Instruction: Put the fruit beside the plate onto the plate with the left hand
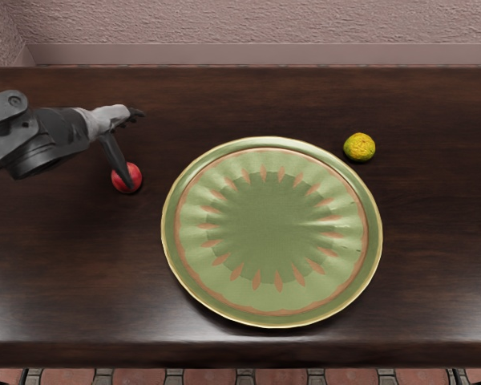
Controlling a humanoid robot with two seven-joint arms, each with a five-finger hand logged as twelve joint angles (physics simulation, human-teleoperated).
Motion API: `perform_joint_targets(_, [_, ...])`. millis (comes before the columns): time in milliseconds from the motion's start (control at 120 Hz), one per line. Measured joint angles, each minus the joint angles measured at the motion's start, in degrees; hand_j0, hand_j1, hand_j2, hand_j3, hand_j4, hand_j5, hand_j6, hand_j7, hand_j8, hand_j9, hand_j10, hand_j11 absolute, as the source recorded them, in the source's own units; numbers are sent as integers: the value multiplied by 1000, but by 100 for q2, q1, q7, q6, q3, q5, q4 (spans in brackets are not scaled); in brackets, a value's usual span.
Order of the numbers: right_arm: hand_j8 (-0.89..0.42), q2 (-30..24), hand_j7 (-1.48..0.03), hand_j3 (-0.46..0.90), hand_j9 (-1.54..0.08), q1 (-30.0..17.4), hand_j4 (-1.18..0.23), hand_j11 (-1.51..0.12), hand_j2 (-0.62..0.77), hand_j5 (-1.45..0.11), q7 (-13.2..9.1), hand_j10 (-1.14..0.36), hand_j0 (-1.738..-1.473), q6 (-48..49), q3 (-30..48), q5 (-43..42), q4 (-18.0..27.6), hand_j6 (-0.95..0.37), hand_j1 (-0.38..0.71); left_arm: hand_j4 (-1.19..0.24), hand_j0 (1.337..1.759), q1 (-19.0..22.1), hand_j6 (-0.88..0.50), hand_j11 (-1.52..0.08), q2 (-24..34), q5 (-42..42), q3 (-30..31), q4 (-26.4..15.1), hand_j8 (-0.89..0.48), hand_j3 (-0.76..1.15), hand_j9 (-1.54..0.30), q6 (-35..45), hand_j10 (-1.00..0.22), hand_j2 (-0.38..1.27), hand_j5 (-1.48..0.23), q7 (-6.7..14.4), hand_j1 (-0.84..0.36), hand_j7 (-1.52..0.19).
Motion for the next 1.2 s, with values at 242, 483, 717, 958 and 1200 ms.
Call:
perform_joint_targets(242, [-15,0,-20,0,-20,0,-15,-20,-3,-20,0,-15,-1658,0,0,0,0,-15,-331,-152,1658,191,-153,-192,-180,645,734,0,-153,0,-193,950,-151,32,-193,0,173,-193])
perform_joint_targets(483, [-15,0,-20,0,-20,0,-15,-20,-3,-20,0,-15,-1658,0,0,0,0,-15,-331,-341,1658,332,-342,-439,-357,714,831,1,-342,0,-439,1239,-340,70,-439,0,-54,-439])
perform_joint_targets(717, [-15,0,-20,0,-20,0,-15,-20,-3,-20,0,-15,-1658,0,0,0,0,-15,-331,-532,1658,333,-533,-693,-357,717,834,1,-466,0,-693,1330,-532,198,-693,0,-256,-693])
perform_joint_targets(958, [-15,0,-20,0,-20,0,-15,-20,-3,-20,0,-15,-1658,0,0,0,0,-15,-331,-639,1655,332,-496,-853,-357,695,836,0,-402,0,-853,1340,-530,298,-859,2,-294,-855])
perform_joint_targets(1200, [-15,0,-20,0,-20,-1,-15,-20,-3,-20,0,-15,-1658,0,0,0,0,-15,-331,-732,1644,402,-444,-984,-401,720,829,8,-339,0,-955,1347,-468,170,-898,3,-298,-926])
